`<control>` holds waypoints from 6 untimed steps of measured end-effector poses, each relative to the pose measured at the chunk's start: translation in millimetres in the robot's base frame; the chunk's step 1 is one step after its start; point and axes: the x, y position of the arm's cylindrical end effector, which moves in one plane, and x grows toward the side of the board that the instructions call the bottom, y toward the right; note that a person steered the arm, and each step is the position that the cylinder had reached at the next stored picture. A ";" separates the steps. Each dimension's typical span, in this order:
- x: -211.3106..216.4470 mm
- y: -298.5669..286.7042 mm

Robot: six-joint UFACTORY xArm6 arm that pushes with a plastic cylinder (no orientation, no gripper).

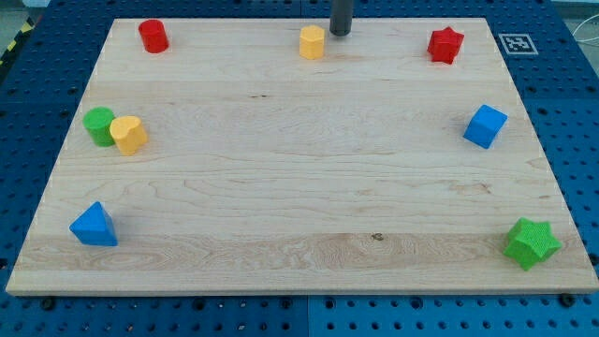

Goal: Slide the yellow hexagon towards the center

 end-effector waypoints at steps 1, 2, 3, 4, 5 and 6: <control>-0.2 -16.9; 7.0 -32.2; 29.1 -44.0; 59.3 -50.7; 91.1 -57.2; 123.2 -62.9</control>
